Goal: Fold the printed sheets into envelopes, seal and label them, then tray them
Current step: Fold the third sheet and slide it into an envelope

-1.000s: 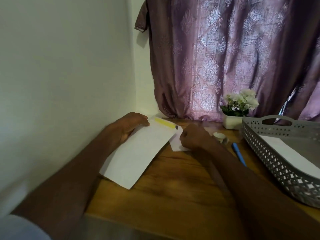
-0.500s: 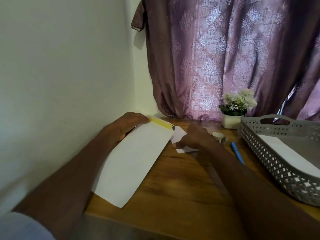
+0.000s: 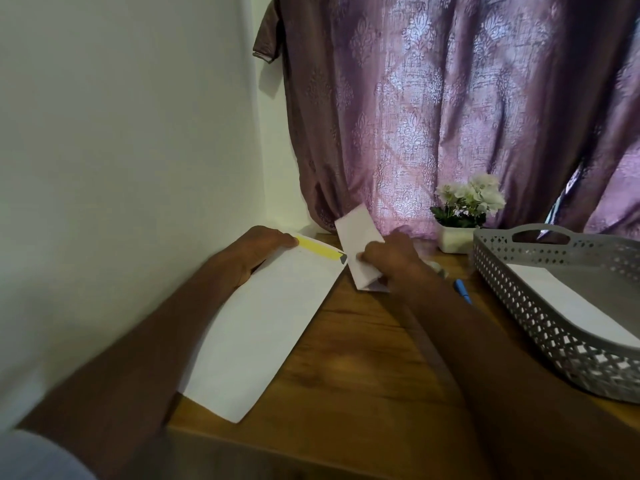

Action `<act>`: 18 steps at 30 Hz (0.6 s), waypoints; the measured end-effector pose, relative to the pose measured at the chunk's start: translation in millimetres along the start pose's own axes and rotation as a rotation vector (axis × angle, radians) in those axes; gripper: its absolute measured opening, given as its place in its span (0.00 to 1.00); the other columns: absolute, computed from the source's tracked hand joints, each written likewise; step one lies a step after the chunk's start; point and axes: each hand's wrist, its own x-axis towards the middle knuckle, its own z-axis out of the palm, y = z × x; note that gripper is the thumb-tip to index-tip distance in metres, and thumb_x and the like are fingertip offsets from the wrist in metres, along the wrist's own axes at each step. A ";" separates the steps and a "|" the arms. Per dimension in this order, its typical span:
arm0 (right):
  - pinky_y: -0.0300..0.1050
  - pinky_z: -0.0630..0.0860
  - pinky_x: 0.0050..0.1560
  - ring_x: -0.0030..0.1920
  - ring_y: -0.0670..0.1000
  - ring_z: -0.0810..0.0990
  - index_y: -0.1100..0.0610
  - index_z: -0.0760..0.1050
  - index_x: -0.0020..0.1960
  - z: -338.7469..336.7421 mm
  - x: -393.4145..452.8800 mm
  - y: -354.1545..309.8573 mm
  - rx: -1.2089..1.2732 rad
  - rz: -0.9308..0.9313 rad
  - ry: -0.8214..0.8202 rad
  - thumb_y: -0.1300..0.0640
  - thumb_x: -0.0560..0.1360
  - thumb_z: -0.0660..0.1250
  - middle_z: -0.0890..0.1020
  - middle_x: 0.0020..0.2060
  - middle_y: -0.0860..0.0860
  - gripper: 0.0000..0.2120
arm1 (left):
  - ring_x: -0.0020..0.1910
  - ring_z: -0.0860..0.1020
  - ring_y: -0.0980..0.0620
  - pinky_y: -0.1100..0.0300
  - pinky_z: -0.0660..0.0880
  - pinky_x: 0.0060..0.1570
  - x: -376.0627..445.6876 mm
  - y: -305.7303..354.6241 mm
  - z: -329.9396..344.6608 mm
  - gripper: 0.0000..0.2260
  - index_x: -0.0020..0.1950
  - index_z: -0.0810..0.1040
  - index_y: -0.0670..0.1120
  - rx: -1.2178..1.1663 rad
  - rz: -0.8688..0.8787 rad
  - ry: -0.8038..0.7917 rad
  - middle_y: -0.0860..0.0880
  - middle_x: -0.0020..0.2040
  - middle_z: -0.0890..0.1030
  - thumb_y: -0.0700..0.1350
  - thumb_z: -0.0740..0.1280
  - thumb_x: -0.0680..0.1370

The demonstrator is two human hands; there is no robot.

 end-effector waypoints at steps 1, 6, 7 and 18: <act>0.52 0.84 0.42 0.52 0.58 0.81 0.60 0.72 0.66 -1.9 1.3 -2.3 0.129 0.029 -0.009 0.61 0.74 0.73 0.81 0.57 0.60 0.22 | 0.44 0.81 0.50 0.58 0.75 0.46 0.8 0.0 0.9 0.10 0.52 0.83 0.44 0.008 0.005 0.004 0.46 0.48 0.84 0.49 0.75 0.77; 0.40 0.75 0.22 0.47 0.59 0.82 0.64 0.76 0.64 -8.9 -2.8 -12.0 0.561 0.044 -0.085 0.63 0.72 0.72 0.83 0.51 0.60 0.21 | 0.45 0.80 0.50 0.58 0.73 0.47 0.5 4.4 9.5 0.08 0.48 0.82 0.45 0.063 0.041 0.021 0.47 0.48 0.83 0.49 0.74 0.78; 0.39 0.74 0.22 0.49 0.59 0.82 0.64 0.76 0.65 -7.2 -4.5 -12.1 0.583 0.040 -0.113 0.63 0.72 0.73 0.83 0.52 0.60 0.22 | 0.46 0.80 0.49 0.57 0.74 0.49 0.2 5.1 11.1 0.08 0.48 0.82 0.45 0.056 0.047 0.014 0.47 0.48 0.83 0.49 0.74 0.78; 0.39 0.77 0.30 0.46 0.54 0.83 0.59 0.79 0.60 -5.2 -0.3 -7.6 0.444 -0.034 -0.145 0.57 0.75 0.74 0.85 0.52 0.56 0.15 | 0.44 0.85 0.45 0.52 0.80 0.52 -24.4 12.0 18.6 0.11 0.56 0.84 0.42 -0.247 -0.036 -0.242 0.41 0.50 0.87 0.48 0.72 0.79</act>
